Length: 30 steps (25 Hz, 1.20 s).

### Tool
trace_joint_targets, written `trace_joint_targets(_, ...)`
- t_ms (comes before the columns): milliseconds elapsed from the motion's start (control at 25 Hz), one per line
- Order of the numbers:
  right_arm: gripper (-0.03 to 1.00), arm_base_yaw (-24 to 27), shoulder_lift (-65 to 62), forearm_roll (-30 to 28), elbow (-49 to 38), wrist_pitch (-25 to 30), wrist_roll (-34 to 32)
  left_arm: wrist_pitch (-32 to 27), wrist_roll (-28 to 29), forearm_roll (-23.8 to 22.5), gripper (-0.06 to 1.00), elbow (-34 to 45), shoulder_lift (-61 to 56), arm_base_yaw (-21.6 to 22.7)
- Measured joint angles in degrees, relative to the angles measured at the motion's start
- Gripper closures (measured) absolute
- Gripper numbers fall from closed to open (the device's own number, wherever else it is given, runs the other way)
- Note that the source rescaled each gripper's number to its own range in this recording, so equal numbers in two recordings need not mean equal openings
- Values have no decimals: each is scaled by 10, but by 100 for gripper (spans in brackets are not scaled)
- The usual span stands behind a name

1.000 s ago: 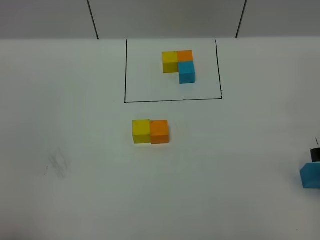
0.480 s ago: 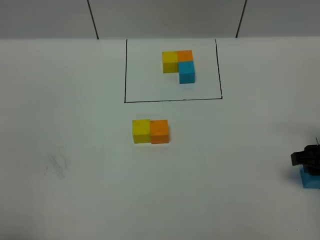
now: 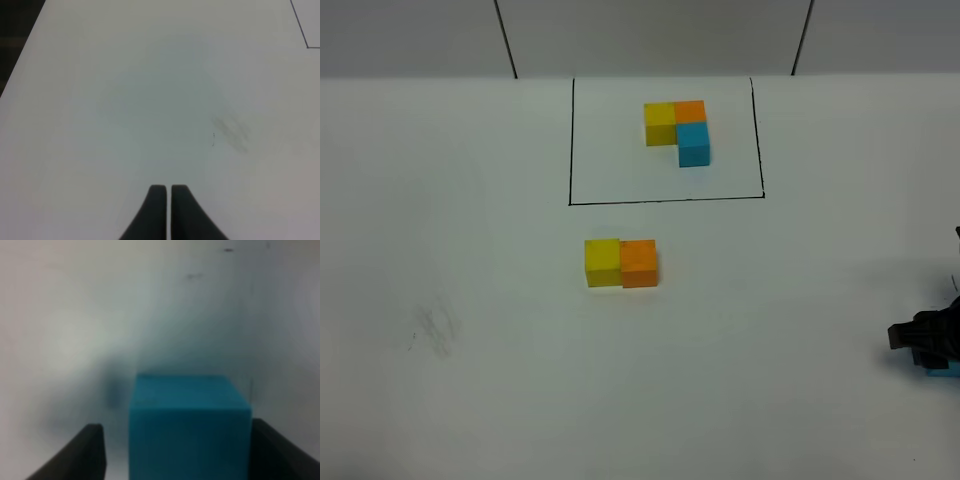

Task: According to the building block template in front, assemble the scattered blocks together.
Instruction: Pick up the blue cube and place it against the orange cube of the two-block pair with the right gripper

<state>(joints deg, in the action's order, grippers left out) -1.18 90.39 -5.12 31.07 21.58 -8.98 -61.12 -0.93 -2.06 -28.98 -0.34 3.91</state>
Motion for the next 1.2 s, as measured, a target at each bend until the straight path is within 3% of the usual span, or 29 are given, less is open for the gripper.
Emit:
trace_joint_targets(480, 38, 0, 41, 1, 0, -19, 0, 0, 0, 0, 94, 0, 0, 0)
trace_joint_targets(680, 51, 0, 42, -2, 0, -27, 0, 0, 0, 0, 94, 0, 0, 0)
trace_joint_targets(1200, 51, 0, 41, -14, 0, -30, 23, 1, 0, 0, 94, 0, 0, 0)
